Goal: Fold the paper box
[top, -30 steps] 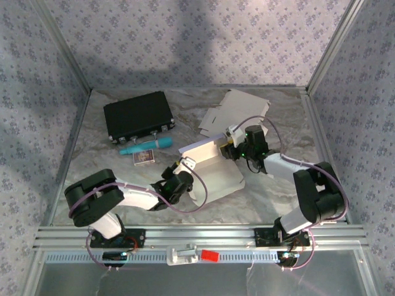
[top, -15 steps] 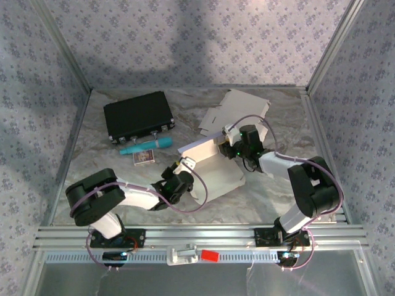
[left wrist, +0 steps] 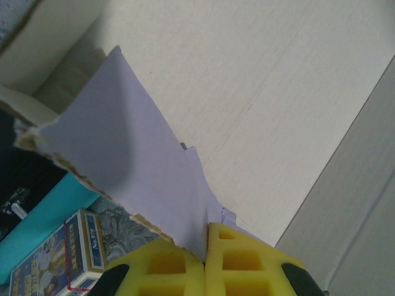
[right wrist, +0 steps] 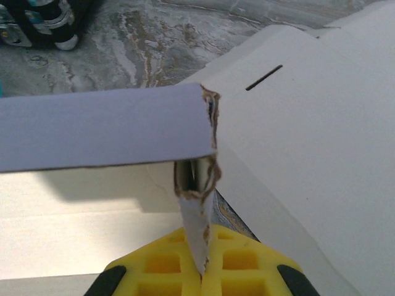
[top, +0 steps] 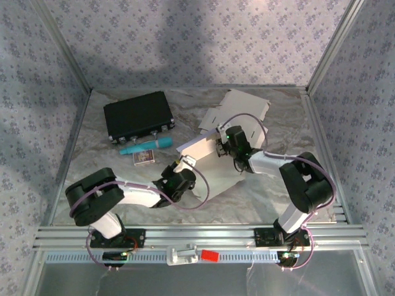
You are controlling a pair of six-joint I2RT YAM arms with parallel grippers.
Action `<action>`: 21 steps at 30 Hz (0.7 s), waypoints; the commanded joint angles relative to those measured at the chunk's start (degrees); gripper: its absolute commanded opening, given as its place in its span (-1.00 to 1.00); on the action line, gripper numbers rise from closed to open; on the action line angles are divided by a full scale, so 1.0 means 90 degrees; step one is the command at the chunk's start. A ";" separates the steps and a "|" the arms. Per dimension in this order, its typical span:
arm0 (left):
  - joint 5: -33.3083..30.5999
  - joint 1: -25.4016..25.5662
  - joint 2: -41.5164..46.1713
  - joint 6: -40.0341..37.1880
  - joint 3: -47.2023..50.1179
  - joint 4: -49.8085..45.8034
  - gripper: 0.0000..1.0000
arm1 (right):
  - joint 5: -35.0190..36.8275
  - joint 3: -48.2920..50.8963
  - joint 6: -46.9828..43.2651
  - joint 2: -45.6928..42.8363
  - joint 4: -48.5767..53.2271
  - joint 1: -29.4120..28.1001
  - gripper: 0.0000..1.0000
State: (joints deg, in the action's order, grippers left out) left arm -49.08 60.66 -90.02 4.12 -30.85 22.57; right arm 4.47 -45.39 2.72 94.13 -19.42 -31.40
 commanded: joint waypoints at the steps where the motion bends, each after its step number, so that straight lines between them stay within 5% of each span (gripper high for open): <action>1: 0.0566 -0.0139 0.0342 0.0332 -0.0335 -0.1320 -1.00 | 0.0599 -0.0537 0.0761 0.0061 0.1041 -0.0204 -1.00; 6: 0.1642 -0.0753 0.1014 0.1370 -0.1061 -0.2958 -1.00 | 0.1526 -0.1735 0.2457 0.0024 0.3739 -0.0280 -1.00; 11: 0.3104 -0.1448 0.1165 0.1963 -0.2036 -0.4624 -1.00 | 0.1468 -0.3428 0.4226 0.0637 0.7234 -0.0369 -1.00; 16: 0.5041 -0.2233 0.0843 0.2380 -0.2981 -0.6007 -1.00 | 0.0895 -0.4273 0.4931 0.1184 0.8958 -0.0558 -1.00; 21: 0.6004 -0.2416 0.0342 0.2325 -0.3595 -0.7043 -1.00 | 0.0397 -0.4298 0.5088 0.1361 0.9362 -0.0574 -1.00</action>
State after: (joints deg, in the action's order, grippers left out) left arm -3.95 39.33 -85.14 23.57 -60.12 -30.59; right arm 10.09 -83.26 43.62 104.77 53.65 -36.91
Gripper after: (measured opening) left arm 0.044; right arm 0.052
